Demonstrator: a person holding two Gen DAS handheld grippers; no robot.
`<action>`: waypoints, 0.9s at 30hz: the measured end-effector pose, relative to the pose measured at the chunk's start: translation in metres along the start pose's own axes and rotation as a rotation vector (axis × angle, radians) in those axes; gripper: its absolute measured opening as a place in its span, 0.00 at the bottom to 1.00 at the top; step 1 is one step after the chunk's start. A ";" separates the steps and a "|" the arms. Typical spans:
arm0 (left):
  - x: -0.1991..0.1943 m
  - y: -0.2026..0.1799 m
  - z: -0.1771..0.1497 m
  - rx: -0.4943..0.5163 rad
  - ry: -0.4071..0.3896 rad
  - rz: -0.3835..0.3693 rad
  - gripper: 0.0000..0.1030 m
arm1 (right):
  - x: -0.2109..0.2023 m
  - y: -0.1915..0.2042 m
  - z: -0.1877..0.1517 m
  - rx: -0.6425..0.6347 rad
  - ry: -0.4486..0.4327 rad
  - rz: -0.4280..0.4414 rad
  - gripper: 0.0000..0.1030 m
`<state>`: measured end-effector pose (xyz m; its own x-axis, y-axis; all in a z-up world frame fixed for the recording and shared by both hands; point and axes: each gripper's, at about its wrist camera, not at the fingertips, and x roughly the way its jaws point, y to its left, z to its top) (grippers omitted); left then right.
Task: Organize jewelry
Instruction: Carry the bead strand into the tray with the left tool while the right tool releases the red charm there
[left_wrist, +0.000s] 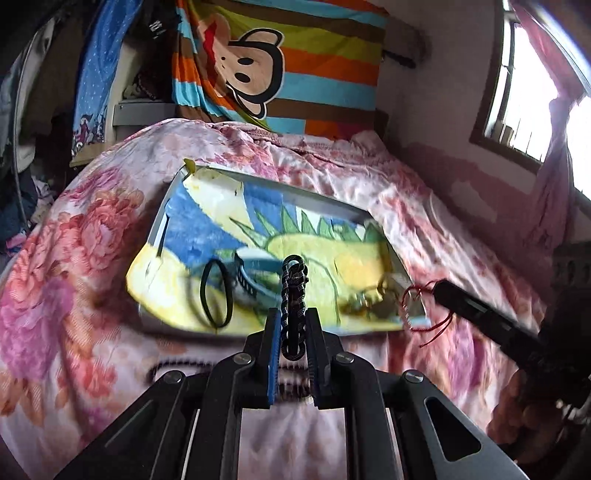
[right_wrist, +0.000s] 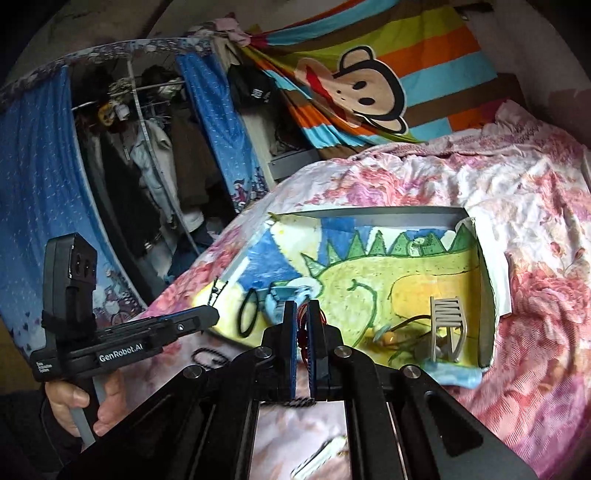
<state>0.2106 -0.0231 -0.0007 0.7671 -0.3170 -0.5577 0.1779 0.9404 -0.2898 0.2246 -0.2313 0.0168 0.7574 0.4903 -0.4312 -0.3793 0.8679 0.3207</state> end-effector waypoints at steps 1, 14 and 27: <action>0.005 0.002 0.002 -0.008 0.004 0.002 0.12 | 0.008 -0.003 0.000 0.009 0.005 -0.004 0.05; 0.061 0.029 0.011 -0.065 0.077 0.063 0.12 | 0.059 -0.025 -0.012 0.047 0.044 -0.048 0.05; 0.072 0.034 0.004 -0.079 0.145 0.081 0.12 | 0.065 -0.030 -0.018 0.063 0.072 -0.083 0.05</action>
<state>0.2742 -0.0133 -0.0480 0.6793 -0.2606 -0.6861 0.0657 0.9527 -0.2968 0.2757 -0.2237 -0.0355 0.7439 0.4232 -0.5172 -0.2807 0.9002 0.3329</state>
